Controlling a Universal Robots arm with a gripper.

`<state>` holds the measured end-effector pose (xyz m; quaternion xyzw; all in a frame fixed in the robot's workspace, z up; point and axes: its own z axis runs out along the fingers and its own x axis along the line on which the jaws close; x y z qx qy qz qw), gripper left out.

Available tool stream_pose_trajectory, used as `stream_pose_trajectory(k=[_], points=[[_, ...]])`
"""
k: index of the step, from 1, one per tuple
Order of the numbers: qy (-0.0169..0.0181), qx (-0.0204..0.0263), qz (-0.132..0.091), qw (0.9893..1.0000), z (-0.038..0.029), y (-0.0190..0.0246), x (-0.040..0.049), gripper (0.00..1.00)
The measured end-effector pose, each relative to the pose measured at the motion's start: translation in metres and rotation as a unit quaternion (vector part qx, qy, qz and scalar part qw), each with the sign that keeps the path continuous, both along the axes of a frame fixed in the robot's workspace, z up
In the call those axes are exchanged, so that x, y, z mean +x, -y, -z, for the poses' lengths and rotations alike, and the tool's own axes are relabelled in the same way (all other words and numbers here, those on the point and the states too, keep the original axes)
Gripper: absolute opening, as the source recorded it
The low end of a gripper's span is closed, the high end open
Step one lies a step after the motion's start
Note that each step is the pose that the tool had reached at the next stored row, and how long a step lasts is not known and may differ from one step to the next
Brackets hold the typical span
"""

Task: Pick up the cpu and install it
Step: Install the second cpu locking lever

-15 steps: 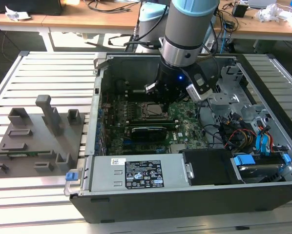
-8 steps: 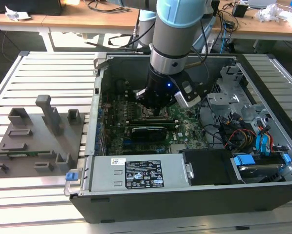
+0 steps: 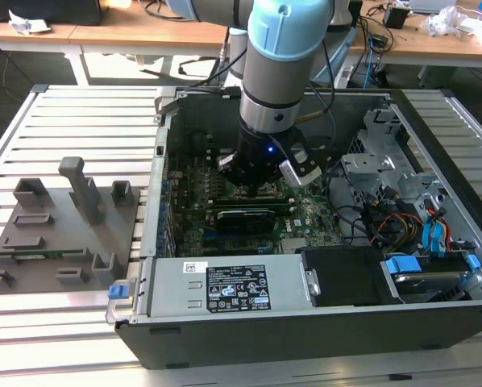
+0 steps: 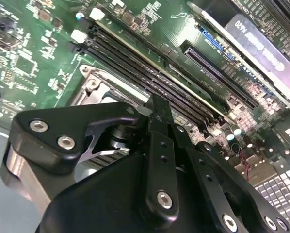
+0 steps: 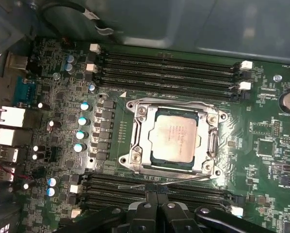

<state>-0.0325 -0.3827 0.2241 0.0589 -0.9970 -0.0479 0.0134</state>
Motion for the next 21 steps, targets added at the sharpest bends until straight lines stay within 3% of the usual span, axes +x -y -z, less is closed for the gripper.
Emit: stream_pose_trajectory(k=[2, 5, 8, 15, 19, 21], points=[[0.0000, 0.0001, 0.000, 1.0000, 0.0067, 0.0000, -0.0041, 0.11], [-0.0001, 0.0009, 0.000, 1.0000, 0.0107, 0.0000, -0.0079, 0.11], [-0.0001, 0.0045, -0.006, 1.0000, 0.0147, -0.0004, -0.0139, 0.11], [-0.0002, 0.0064, -0.034, 0.9994, 0.0172, -0.0012, -0.0239, 0.11], [-0.0002, 0.0069, -0.036, 0.9993, 0.0181, -0.0042, -0.0270, 0.11], [-0.0002, 0.0069, -0.037, 0.9993, 0.0193, -0.0079, -0.0277, 0.11]])
